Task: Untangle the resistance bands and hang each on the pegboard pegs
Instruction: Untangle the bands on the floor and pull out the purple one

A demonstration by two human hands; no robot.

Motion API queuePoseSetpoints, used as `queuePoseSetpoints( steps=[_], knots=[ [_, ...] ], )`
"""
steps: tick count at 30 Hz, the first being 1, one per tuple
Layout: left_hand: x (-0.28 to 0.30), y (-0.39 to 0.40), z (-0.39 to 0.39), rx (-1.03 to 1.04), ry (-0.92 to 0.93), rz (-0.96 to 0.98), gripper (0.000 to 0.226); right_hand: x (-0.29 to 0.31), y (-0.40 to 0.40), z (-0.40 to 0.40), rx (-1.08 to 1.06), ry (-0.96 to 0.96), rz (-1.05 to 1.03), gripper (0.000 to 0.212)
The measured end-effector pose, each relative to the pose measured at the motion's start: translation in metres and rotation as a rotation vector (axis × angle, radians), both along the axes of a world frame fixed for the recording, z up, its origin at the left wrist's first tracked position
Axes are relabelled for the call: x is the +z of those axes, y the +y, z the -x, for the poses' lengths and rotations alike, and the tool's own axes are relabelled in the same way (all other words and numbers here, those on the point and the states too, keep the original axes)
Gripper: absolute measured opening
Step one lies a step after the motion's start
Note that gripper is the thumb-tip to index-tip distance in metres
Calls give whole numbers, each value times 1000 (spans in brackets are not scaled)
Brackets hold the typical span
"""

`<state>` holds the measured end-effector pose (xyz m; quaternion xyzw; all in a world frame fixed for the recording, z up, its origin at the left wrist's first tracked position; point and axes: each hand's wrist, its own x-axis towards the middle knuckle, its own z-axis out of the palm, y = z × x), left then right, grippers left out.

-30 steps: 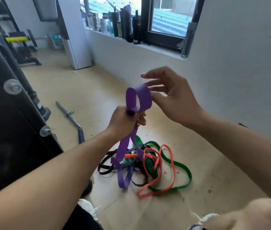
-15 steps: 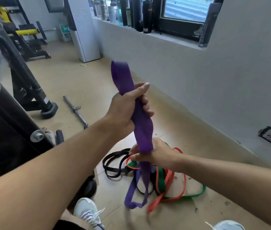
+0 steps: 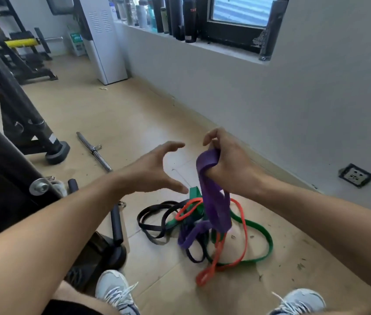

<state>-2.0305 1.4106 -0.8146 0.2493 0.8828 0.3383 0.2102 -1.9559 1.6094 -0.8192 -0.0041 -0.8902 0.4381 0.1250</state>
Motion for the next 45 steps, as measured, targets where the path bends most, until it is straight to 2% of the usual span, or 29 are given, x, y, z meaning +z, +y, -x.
queuePoseSetpoints(
  steps=[1, 2, 4, 5, 7, 10, 13, 17, 21, 23, 26, 29, 31, 33, 35, 37, 38, 40, 45],
  knots=[
    [7, 7, -9, -92, 41, -50, 97, 10, -6, -5, 35, 48, -17, 50],
    [10, 13, -17, -171, 72, -101, 86, 20, -11, -9, 67, 97, -26, 50],
    [13, 24, -29, -219, 126, -182, 41, 33, -15, -15, 110, 164, -13, 49],
    [16, 27, -33, -207, 156, -209, 29, 37, -14, -16, 104, 174, 13, 48],
    [23, 28, -36, -171, 208, -218, 26, 36, -6, -16, 42, 160, 96, 49],
    [31, 22, -34, -127, 107, -337, 10, 22, 6, -18, 63, 13, 203, 44],
    [33, 17, -36, -105, 32, -379, 11, -6, 10, -22, 196, -226, 251, 43],
    [41, 13, -41, -146, -104, -416, 17, -46, 12, -27, 356, -482, 74, 32],
    [48, 7, -38, -37, -64, -458, 25, -57, 18, -24, 363, -502, 28, 20],
    [45, 3, -31, 49, -22, -449, 24, -48, 18, -19, 273, -424, 15, 22],
    [32, -7, -14, 157, 48, -381, 29, -14, 17, -15, 0, -248, 203, 23],
    [22, -14, -9, 125, 93, -288, 26, 30, 11, -18, -136, 49, 323, 13],
    [20, -12, -11, 104, 154, -290, 25, 55, -2, -25, -143, 311, 224, 25],
    [24, -7, -13, 144, 242, -388, 22, 76, -18, -37, -60, 591, 111, 37],
    [33, -1, -17, 144, 348, -480, 16, 89, -27, -47, 47, 862, -69, 41],
    [36, 3, -20, 95, 415, -490, 22, 92, -24, -45, 51, 1009, -243, 38],
    [34, 4, -21, 84, 397, -463, 23, 88, -18, -40, 13, 1003, -296, 38],
    [26, 2, -19, 87, 304, -347, 17, 72, 1, -27, -71, 828, -351, 40],
    [0, -12, -1, 10, 90, -17, 31, 11, 63, -4, -290, 49, -283, 48]
  ],
)
